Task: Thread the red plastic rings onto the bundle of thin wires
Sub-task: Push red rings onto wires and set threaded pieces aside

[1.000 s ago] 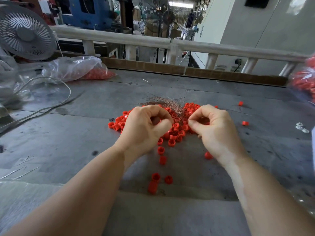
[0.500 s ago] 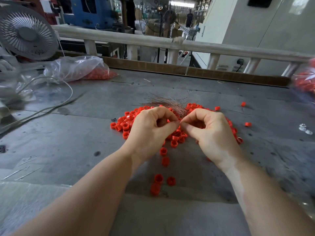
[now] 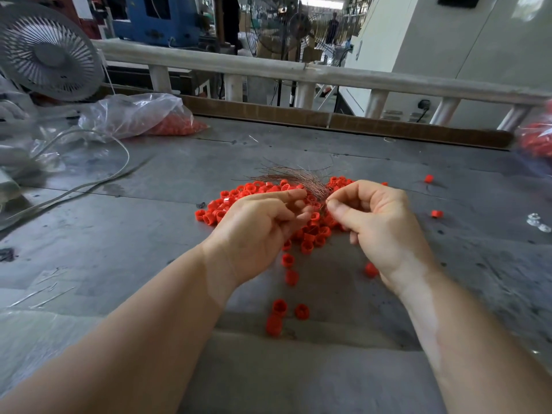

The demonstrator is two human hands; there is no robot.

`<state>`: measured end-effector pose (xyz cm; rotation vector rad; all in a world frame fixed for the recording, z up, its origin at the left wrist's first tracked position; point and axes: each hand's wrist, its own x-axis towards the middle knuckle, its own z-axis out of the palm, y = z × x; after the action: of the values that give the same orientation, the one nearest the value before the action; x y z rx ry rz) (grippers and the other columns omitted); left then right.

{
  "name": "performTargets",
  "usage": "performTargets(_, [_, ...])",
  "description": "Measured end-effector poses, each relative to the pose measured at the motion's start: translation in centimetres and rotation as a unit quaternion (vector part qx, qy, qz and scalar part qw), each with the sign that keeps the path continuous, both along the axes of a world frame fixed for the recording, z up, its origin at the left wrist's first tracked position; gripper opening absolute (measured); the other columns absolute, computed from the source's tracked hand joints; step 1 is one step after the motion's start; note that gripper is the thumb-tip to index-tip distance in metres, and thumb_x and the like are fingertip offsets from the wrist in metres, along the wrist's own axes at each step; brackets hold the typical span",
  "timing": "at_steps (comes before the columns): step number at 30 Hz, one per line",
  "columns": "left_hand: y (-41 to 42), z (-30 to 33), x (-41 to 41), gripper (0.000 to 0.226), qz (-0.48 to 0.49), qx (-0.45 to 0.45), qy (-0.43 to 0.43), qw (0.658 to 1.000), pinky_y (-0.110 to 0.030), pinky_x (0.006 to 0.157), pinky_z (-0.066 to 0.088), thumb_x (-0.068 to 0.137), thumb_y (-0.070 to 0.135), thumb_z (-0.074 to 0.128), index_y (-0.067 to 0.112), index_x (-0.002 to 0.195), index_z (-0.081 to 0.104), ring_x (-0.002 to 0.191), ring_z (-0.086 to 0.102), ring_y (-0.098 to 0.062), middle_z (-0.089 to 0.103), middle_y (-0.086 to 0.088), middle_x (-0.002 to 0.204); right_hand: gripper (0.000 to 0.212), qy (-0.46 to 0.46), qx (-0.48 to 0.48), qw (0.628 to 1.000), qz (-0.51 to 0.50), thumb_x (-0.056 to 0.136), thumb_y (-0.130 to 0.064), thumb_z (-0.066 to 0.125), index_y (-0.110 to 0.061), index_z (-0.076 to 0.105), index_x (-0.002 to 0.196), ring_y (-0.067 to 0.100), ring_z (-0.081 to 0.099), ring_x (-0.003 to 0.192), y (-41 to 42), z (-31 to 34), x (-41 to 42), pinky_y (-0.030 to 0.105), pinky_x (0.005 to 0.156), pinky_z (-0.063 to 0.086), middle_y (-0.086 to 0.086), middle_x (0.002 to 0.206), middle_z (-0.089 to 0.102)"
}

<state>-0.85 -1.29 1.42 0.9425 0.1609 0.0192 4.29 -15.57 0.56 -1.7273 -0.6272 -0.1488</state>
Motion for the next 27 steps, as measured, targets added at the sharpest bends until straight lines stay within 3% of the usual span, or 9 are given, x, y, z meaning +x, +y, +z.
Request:
performTargets(3, [-0.31,-0.01,-0.15,0.026,0.002,0.002,-0.011,1.0,-0.024,0.078,0.055,0.094,-0.012,0.034,-0.009,0.11,0.055,0.085,0.067,-0.021,0.064,-0.022,0.102,0.023,-0.027,-0.024,0.999,-0.007,0.084,-0.003,0.065,-0.019,0.063,0.068,-0.005,0.05,0.046,0.15,-0.02,-0.22,0.006,0.047,0.036,-0.019,0.052,0.058])
performTargets(7, [-0.41,-0.27,-0.03,0.013,0.027,0.027,-0.022,0.999,-0.019,0.064,0.057,0.094,-0.002,0.044,-0.004,0.096,0.056,0.071,0.07,-0.017,0.07,-0.017,0.082,0.02,-0.039,-0.041,0.998,-0.025,0.084,-0.007,0.066,-0.02,0.064,0.069,-0.004,0.05,0.05,0.18,-0.09,-0.23,0.006,0.047,0.036,-0.019,0.054,0.058])
performTargets(11, [-0.17,-0.33,-0.01,0.019,0.044,0.033,-0.023,0.998,-0.016,0.063,0.056,0.092,0.006,0.05,-0.006,0.083,0.062,0.073,0.07,-0.014,0.07,-0.012,0.076,0.02,-0.045,-0.046,0.997,-0.033,0.084,-0.006,0.066,-0.02,0.064,0.069,-0.004,0.05,0.05,0.19,-0.07,-0.2,0.007,0.048,0.035,-0.019,0.053,0.057])
performTargets(16, [-0.12,-0.22,-0.05,0.02,0.027,0.014,-0.011,0.999,-0.016,0.072,0.055,0.089,-0.009,0.047,-0.003,0.097,0.065,0.081,0.069,-0.013,0.068,-0.015,0.09,0.022,-0.05,-0.047,0.997,-0.043,0.084,-0.006,0.066,-0.022,0.063,0.069,-0.003,0.051,0.05,0.14,-0.03,-0.17,0.009,0.051,0.038,-0.02,0.054,0.058])
performTargets(27, [0.05,-0.28,0.06,0.022,-0.009,-0.076,-0.025,0.997,-0.02,0.063,0.057,0.085,-0.006,0.047,0.002,0.09,0.067,0.069,0.07,-0.014,0.07,-0.012,0.074,0.017,-0.096,-0.008,0.994,-0.042,0.082,-0.006,0.068,-0.022,0.07,0.076,-0.004,0.057,0.059,0.1,0.69,-0.7,0.007,0.058,0.04,-0.017,0.07,0.067])
